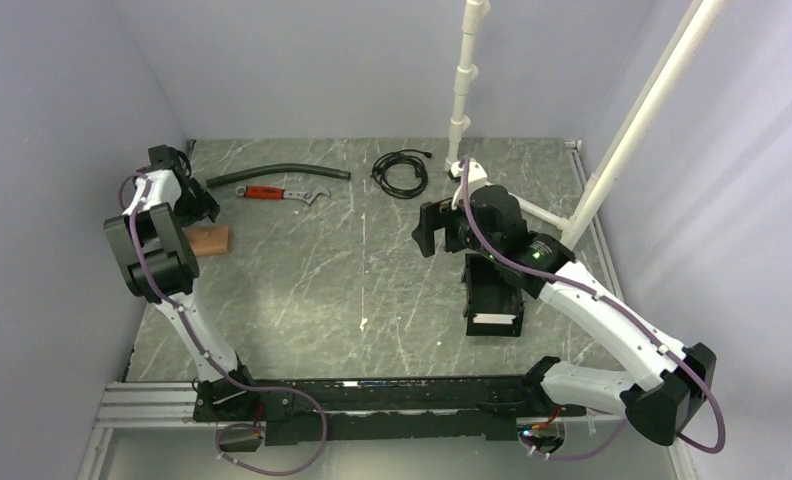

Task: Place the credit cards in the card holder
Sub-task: Move the card holder to the corner of the board, then open the card holder at the center of the board.

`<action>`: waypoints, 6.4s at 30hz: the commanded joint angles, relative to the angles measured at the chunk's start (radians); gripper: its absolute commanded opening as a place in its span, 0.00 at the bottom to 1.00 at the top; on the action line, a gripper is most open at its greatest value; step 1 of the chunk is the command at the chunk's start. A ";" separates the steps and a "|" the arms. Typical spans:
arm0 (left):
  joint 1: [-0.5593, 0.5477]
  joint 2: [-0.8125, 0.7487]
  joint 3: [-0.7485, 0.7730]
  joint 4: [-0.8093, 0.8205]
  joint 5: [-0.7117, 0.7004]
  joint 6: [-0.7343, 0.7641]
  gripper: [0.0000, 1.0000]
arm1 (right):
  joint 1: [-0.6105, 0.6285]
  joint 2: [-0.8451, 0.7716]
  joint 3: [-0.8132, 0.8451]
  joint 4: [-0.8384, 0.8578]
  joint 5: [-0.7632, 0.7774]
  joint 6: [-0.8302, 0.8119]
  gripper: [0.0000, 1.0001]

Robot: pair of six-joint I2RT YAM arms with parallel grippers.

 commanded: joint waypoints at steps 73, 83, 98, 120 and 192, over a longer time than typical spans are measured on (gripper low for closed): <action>-0.506 -0.305 -0.710 0.411 0.555 -0.234 0.00 | 0.144 0.981 0.130 0.898 -0.163 -0.445 0.00; -0.506 -0.288 -0.684 0.378 0.531 -0.196 0.00 | 0.094 0.892 0.232 0.697 -0.305 0.110 0.00; -0.506 -0.390 -0.672 0.402 0.608 -0.148 0.34 | -0.063 0.846 0.168 0.670 -0.518 0.411 0.00; -0.503 -0.704 -0.880 0.481 0.713 -0.291 0.84 | 0.025 0.751 0.203 0.532 -0.408 0.443 0.00; -0.556 -0.468 -0.940 1.041 0.810 -0.481 0.02 | -0.001 0.736 0.242 0.412 -0.545 0.044 0.65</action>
